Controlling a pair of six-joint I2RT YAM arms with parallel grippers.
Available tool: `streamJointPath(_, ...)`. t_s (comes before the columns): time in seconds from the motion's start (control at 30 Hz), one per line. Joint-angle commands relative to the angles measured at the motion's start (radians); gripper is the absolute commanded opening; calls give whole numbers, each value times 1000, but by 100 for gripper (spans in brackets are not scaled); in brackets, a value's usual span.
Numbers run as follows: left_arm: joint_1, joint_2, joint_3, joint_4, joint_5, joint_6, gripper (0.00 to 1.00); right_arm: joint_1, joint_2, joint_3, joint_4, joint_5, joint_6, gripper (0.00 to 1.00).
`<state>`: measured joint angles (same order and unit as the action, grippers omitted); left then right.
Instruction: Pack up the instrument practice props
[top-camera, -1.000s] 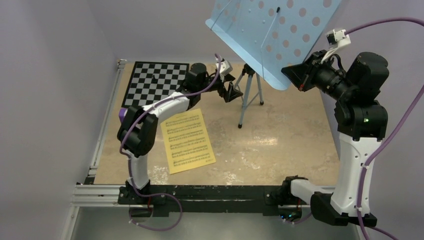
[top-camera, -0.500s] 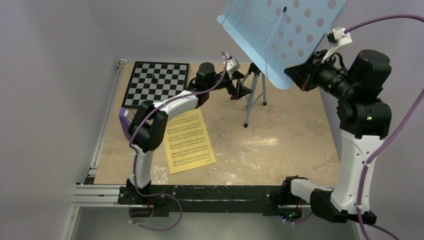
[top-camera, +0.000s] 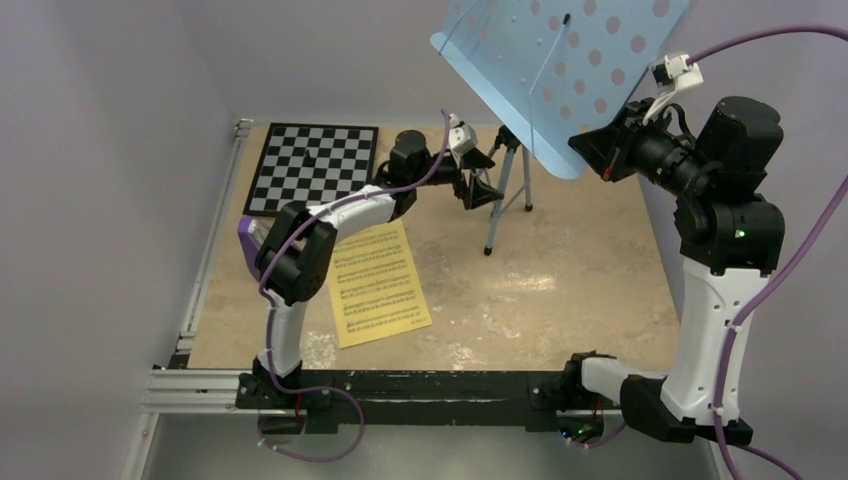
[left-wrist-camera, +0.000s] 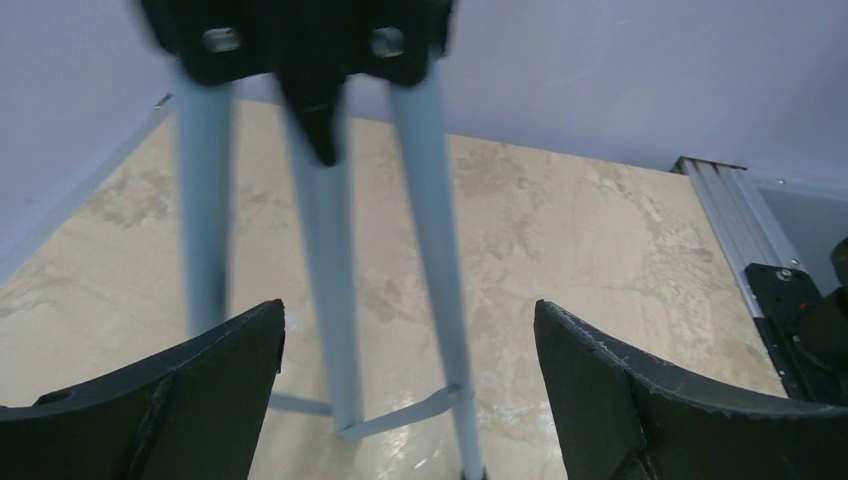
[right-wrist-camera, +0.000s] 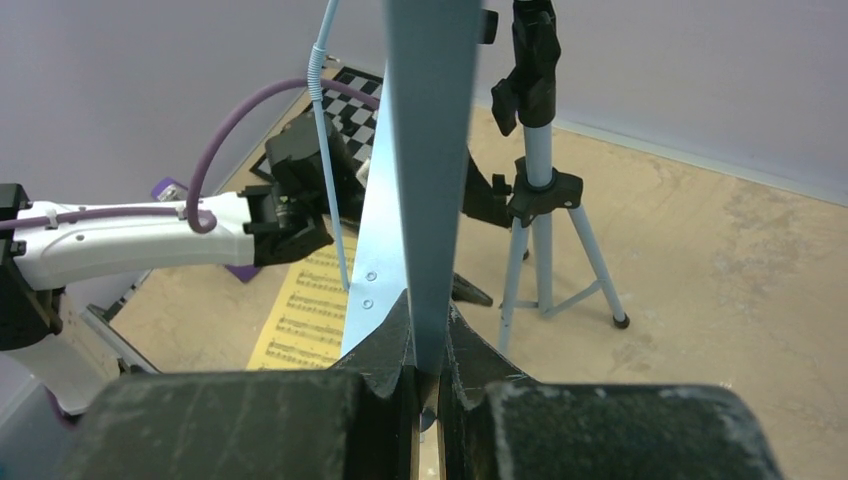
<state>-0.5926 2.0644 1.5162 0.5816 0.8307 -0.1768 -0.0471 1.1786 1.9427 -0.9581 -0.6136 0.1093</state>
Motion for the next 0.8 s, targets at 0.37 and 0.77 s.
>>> streamJointPath(0.37,-145,23,32,11,-272,85,83,3,-3,-6,0,-27,-22,0)
streamJointPath(0.77,-104,-164,-175,52,-231,48,99,3,-17,-25,14,-18,-20,0)
